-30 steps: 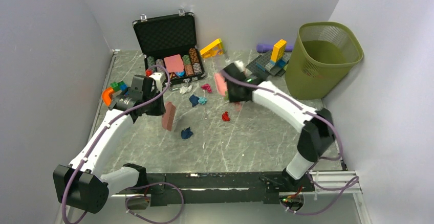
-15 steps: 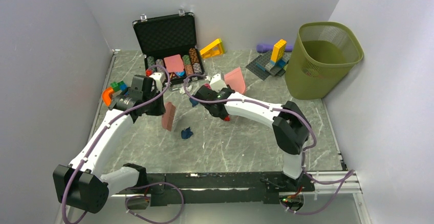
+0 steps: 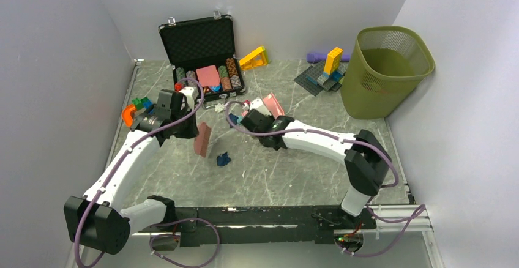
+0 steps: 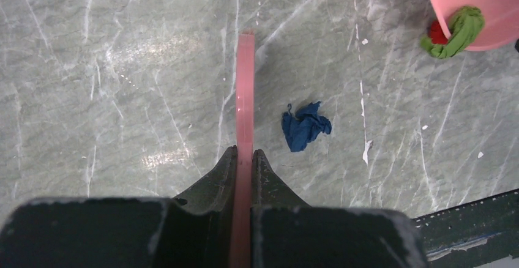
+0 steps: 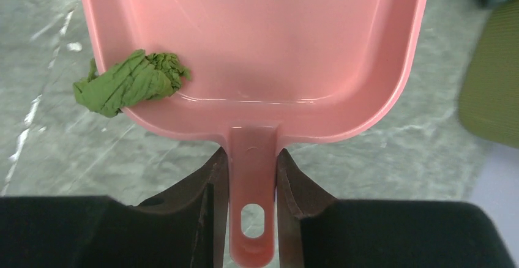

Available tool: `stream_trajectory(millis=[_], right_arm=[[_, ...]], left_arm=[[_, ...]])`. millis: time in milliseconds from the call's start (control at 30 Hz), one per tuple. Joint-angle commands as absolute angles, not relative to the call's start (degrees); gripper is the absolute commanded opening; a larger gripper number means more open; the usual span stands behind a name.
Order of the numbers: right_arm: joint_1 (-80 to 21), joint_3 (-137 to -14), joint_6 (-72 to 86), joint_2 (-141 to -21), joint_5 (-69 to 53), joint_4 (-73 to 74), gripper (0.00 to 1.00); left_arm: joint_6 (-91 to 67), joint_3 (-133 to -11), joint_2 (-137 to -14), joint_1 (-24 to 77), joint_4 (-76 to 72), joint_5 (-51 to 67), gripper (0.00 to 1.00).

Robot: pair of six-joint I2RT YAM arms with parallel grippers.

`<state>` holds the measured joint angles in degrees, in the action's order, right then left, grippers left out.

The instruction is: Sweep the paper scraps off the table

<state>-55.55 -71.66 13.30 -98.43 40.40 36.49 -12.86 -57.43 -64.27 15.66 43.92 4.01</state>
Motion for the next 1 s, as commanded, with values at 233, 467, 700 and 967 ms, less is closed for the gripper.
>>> stream_trajectory(millis=[233, 467, 700, 967], right_arm=[[-43.5, -72.5, 17.1, -93.7, 8.4, 33.1, 0.00], [-42.7, -74.8, 20.3, -94.5, 8.6, 34.0, 0.00], [-42.5, -73.9, 21.7, -93.6, 9.3, 33.3, 0.00], [-42.6, -72.5, 21.4, -93.3, 8.8, 33.0, 0.00]], left_arm=[[-19.1, -56.6, -61.7, 15.5, 35.7, 24.1, 0.00], [-39.3, -52.6, -66.6, 17.6, 25.0, 30.5, 0.00], [-52.4, -48.9, -69.2, 18.4, 20.1, 25.5, 0.00], [-58.7, -50.7, -71.8, 19.3, 12.9, 27.3, 0.00]])
